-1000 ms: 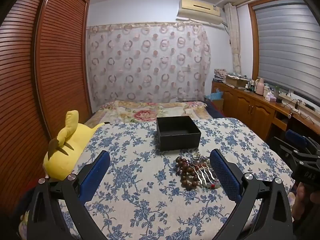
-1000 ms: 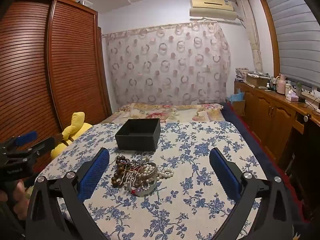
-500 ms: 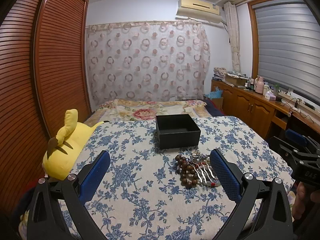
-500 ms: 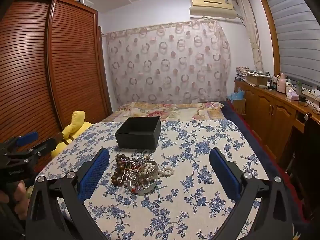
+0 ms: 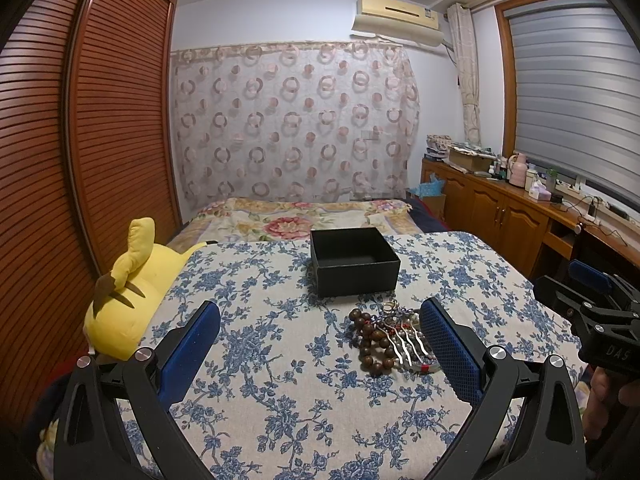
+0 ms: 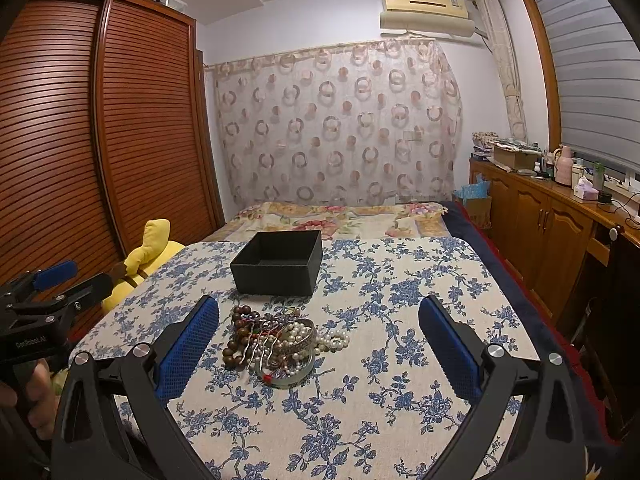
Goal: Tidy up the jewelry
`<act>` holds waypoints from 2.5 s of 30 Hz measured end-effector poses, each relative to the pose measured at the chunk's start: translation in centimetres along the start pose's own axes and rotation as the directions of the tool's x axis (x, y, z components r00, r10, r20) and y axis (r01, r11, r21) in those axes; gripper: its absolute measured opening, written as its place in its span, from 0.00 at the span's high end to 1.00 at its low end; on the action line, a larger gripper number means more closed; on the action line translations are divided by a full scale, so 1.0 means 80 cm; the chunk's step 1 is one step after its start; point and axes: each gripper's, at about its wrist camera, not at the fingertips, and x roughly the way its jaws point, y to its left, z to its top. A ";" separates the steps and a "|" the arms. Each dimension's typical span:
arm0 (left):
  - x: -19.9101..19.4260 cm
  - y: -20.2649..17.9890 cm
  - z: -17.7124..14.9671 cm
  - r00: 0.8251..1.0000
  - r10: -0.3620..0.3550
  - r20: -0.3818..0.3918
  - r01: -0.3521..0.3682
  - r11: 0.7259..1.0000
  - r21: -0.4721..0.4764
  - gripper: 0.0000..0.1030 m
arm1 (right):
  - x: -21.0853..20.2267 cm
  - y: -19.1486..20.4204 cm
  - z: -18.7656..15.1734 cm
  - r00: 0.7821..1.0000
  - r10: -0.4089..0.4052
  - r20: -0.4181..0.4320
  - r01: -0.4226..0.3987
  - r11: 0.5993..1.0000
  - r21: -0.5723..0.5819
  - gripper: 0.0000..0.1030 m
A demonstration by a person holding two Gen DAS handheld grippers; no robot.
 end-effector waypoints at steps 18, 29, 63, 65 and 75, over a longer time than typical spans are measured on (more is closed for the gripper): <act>-0.001 0.000 0.002 1.000 0.000 0.001 0.000 1.000 0.001 0.06 | 0.000 0.000 0.001 1.000 0.000 -0.002 0.000 1.000 0.000 0.02; 0.002 0.006 0.005 1.000 -0.003 -0.003 0.003 1.000 0.001 0.06 | 0.000 0.000 0.000 1.000 0.000 -0.002 0.000 1.000 0.000 0.02; 0.022 0.011 -0.002 0.997 -0.043 -0.069 0.042 0.999 -0.014 0.06 | 0.025 -0.005 -0.020 0.996 0.064 -0.067 -0.065 0.998 -0.012 0.02; 0.030 0.013 -0.005 0.995 -0.047 -0.083 0.046 0.999 -0.017 0.06 | 0.031 -0.007 -0.021 0.994 0.067 -0.081 -0.069 0.997 -0.018 0.02; 0.065 0.017 -0.026 0.987 -0.076 -0.145 0.075 0.997 -0.011 0.06 | 0.063 -0.021 -0.038 0.981 0.118 -0.152 -0.126 0.991 -0.048 0.23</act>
